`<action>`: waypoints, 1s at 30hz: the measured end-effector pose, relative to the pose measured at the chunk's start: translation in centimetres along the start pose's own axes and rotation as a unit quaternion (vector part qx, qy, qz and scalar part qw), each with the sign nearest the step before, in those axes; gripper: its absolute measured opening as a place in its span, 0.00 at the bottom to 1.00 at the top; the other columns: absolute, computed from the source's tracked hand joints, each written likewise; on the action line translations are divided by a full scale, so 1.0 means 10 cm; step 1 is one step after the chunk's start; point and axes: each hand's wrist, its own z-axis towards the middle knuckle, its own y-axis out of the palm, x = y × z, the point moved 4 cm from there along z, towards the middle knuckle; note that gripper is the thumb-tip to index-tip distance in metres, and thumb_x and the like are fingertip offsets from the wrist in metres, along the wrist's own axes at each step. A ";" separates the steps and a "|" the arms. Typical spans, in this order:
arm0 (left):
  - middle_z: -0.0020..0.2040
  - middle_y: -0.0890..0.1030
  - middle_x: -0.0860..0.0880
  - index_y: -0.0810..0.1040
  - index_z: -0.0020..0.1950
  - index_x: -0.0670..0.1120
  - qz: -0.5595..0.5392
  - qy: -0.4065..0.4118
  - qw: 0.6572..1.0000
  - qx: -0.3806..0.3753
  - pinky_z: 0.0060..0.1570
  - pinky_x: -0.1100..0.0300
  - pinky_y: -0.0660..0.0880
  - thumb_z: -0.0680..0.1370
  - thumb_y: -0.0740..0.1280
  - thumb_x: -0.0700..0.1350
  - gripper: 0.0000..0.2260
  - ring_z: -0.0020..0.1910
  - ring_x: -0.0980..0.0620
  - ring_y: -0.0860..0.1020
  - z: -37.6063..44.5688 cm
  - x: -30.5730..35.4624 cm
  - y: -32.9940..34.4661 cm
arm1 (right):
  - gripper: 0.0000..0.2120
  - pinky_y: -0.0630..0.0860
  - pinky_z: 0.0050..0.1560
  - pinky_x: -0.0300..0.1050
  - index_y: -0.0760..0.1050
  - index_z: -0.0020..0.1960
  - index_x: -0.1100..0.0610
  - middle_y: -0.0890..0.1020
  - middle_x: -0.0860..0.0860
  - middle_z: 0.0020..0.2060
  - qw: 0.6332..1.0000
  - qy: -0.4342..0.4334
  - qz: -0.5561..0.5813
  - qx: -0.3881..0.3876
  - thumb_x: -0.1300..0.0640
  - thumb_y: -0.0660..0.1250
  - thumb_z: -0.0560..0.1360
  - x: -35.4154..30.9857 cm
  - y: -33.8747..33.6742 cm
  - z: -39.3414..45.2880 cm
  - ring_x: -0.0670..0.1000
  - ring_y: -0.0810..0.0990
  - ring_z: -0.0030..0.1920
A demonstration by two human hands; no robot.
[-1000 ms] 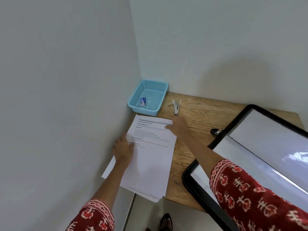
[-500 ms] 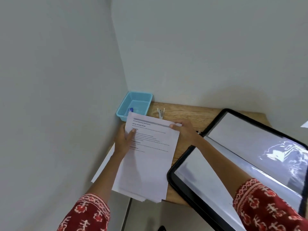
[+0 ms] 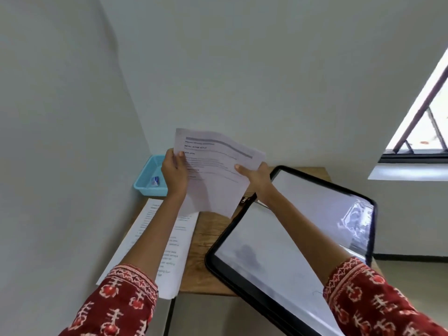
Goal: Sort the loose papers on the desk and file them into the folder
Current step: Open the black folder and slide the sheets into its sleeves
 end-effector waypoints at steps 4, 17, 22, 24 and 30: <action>0.42 0.74 0.48 0.70 0.52 0.37 -0.013 0.039 0.999 0.002 0.33 0.75 0.67 0.82 0.55 0.41 0.09 0.37 0.63 0.71 -0.11 0.20 0.13 | 0.17 0.79 0.52 0.47 0.75 0.58 0.59 0.81 0.53 0.53 0.998 -0.051 -0.005 0.038 0.66 0.73 0.71 -0.30 -0.14 0.00 0.51 0.81 0.51; 0.50 0.77 0.34 0.71 0.57 0.28 0.117 -0.041 0.984 -0.126 0.46 0.57 0.66 0.79 0.57 0.32 0.10 0.52 0.38 0.76 -0.90 -0.55 0.53 | 0.14 0.79 0.44 0.37 0.77 0.56 0.61 0.81 0.53 0.50 0.990 0.041 -0.132 0.010 0.62 0.72 0.72 0.11 -0.94 -0.41 0.51 0.81 0.48; 0.40 0.78 0.34 0.74 0.45 0.35 0.221 0.153 0.940 -0.212 0.37 0.54 0.65 0.78 0.55 0.37 0.10 0.41 0.38 0.77 -0.80 0.06 0.89 | 0.08 0.78 0.41 0.41 0.78 0.47 0.51 0.81 0.48 0.41 0.990 0.019 -0.132 0.045 0.60 0.72 0.72 -0.37 -1.78 -0.59 0.46 0.81 0.40; 0.40 0.79 0.36 0.76 0.45 0.37 0.228 0.255 0.897 -0.279 0.37 0.52 0.70 0.76 0.54 0.40 0.12 0.40 0.39 0.79 -0.94 0.28 1.13 | 0.08 0.77 0.40 0.38 0.79 0.50 0.49 0.81 0.47 0.42 0.983 0.051 -0.176 -0.012 0.58 0.72 0.72 -0.43 -2.01 -0.72 0.43 0.80 0.40; 0.45 0.80 0.40 0.77 0.46 0.40 0.223 0.309 0.849 -0.365 0.46 0.51 0.69 0.73 0.57 0.35 0.10 0.46 0.41 0.78 -1.83 0.57 1.88 | 0.07 0.79 0.43 0.36 0.76 0.48 0.60 0.80 0.51 0.42 0.961 0.102 -0.254 0.041 0.66 0.71 0.72 -0.02 -2.69 -1.25 0.44 0.81 0.39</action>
